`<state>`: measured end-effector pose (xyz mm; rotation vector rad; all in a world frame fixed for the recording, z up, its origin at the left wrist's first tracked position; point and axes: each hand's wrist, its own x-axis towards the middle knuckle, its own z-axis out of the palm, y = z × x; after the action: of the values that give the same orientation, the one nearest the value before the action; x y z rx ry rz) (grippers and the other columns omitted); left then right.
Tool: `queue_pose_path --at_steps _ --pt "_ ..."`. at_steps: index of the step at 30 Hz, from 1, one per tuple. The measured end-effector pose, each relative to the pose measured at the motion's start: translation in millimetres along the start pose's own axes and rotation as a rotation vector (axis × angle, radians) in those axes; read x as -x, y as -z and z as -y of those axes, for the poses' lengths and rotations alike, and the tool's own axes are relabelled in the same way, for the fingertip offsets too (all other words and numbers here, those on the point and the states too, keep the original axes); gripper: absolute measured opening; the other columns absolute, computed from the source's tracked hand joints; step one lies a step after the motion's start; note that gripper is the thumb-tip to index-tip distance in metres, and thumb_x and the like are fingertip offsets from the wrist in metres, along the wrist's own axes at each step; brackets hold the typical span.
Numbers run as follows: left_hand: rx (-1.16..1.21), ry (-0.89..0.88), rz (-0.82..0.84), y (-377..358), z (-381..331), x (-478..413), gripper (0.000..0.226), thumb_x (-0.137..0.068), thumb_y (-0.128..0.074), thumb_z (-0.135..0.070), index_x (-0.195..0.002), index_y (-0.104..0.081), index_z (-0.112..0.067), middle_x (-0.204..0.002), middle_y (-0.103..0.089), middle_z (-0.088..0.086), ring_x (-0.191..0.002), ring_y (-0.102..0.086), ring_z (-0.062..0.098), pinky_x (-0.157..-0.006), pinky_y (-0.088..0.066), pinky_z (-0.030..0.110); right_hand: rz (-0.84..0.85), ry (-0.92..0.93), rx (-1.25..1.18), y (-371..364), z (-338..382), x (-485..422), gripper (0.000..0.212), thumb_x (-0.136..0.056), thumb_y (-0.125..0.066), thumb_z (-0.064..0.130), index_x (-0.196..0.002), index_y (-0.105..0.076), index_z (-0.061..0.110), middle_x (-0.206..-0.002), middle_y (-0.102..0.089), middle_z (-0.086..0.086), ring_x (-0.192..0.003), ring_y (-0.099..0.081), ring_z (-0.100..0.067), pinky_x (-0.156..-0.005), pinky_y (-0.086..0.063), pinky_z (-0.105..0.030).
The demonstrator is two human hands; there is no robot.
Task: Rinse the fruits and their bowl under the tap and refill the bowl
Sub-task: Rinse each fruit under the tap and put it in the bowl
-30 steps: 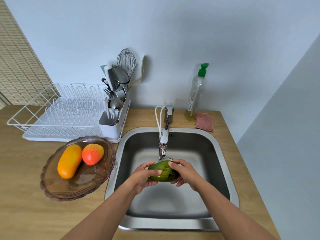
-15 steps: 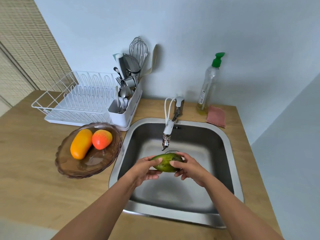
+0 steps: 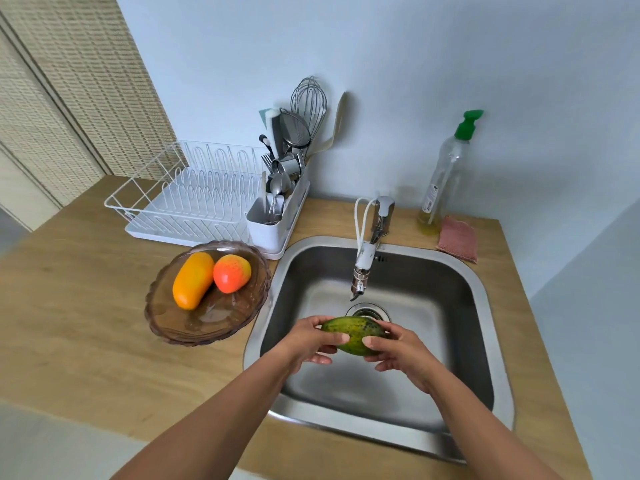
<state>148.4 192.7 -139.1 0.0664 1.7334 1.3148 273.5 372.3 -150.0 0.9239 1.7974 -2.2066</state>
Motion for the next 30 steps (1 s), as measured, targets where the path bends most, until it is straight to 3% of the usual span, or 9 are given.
queue_pose_path --at_steps 7,10,13,15,17,19,22,26,30 --pt "-0.131 -0.158 0.046 27.7 -14.7 24.8 0.065 -0.07 -0.089 -0.015 -0.127 -0.059 -0.012 -0.106 -0.07 0.008 -0.083 -0.069 0.018 -0.069 -0.061 0.031 -0.032 0.055 -0.057 -27.3 5.0 21.9 0.087 -0.062 -0.09 0.019 -0.138 -0.05 0.009 -0.11 -0.072 -0.021 -0.093 -0.073 -0.04 -0.068 -0.058 -0.037" --pt "-0.193 -0.233 0.036 58.3 -24.7 47.3 0.066 -0.068 -0.09 -0.019 -0.126 -0.06 -0.013 -0.104 -0.07 0.007 -0.083 -0.07 0.016 -0.067 -0.061 0.031 -0.028 0.112 -0.065 -58.4 13.4 31.4 0.08 -0.064 -0.088 0.022 -0.135 -0.053 0.012 -0.111 -0.072 -0.018 -0.094 -0.073 -0.038 -0.072 -0.056 -0.04" --pt "-0.235 -0.315 -0.011 95.8 -36.3 71.3 0.064 -0.069 -0.09 -0.021 -0.125 -0.06 -0.019 -0.106 -0.071 0.006 -0.086 -0.07 0.015 -0.061 -0.058 0.028 -0.03 0.173 -0.059 -97.6 28.2 33.6 0.077 -0.059 -0.089 0.029 -0.129 -0.059 0.017 -0.111 -0.072 -0.015 -0.089 -0.072 -0.03 -0.07 -0.054 -0.036" --pt "-0.267 -0.363 -0.06 125.0 -42.6 85.4 0.064 -0.067 -0.09 -0.025 -0.125 -0.062 -0.023 -0.106 -0.072 0.001 -0.092 -0.071 0.014 -0.065 -0.059 0.028 -0.039 0.219 -0.021 -126.3 40.8 29.0 0.073 -0.058 -0.09 0.032 -0.125 -0.063 0.024 -0.113 -0.071 -0.011 -0.089 -0.069 -0.021 -0.07 -0.052 -0.033" --pt "-0.264 -0.383 -0.102 154.1 -47.1 94.2 0.065 -0.067 -0.091 -0.022 -0.125 -0.063 -0.021 -0.102 -0.072 -0.002 -0.092 -0.07 0.01 -0.071 -0.058 0.024 -0.038 0.264 0.051 -153.2 55.9 22.0 0.069 -0.058 -0.089 0.032 -0.122 -0.064 0.029 -0.114 -0.071 -0.005 -0.093 -0.068 -0.016 -0.07 -0.052 -0.031" --pt "-0.274 -0.379 -0.151 184.6 -49.8 99.5 0.065 -0.065 -0.091 -0.017 -0.125 -0.064 -0.018 -0.098 -0.07 -0.003 -0.086 -0.067 0.009 -0.064 -0.052 0.019 -0.016 0.295 0.13 -181.1 72.6 13.5 0.065 -0.06 -0.089 0.026 -0.12 -0.063 0.03 -0.116 -0.069 -0.004 -0.094 -0.067 -0.016 -0.069 -0.052 -0.029" --pt "-0.295 -0.354 -0.209 221.7 -49.0 101.1 0.065 -0.063 -0.092 -0.01 -0.122 -0.066 -0.012 -0.1 -0.07 0.006 -0.078 -0.068 0.017 -0.06 -0.057 0.028 0.023 0.289 0.279 -216.0 92.4 -2.4 0.07 -0.067 -0.089 0.014 -0.129 -0.059 0.021 -0.12 -0.064 -0.009 -0.092 -0.066 -0.019 -0.064 -0.053 -0.026" --pt "-0.378 -0.313 -0.224 247.8 -39.6 100.0 0.071 -0.063 -0.091 -0.003 -0.127 -0.06 -0.003 -0.107 -0.065 0.008 -0.069 -0.066 0.016 -0.048 -0.053 0.022 0.035 0.249 0.536 -245.2 106.2 -23.1 0.079 -0.07 -0.088 0.014 -0.14 -0.052 0.013 -0.127 -0.056 -0.012 -0.091 -0.065 -0.02 -0.062 -0.056 -0.025" --pt "-0.506 -0.277 -0.248 257.1 -31.5 95.7 0.074 -0.058 -0.094 -0.011 -0.123 -0.059 -0.007 -0.119 -0.061 0.009 -0.067 -0.069 0.022 -0.049 -0.057 0.028 0.034 0.218 0.748 -257.7 112.2 -35.1 0.084 -0.069 -0.088 0.017 -0.143 -0.048 0.018 -0.135 -0.051 -0.007 -0.107 -0.059 -0.022 -0.076 -0.061 -0.034"
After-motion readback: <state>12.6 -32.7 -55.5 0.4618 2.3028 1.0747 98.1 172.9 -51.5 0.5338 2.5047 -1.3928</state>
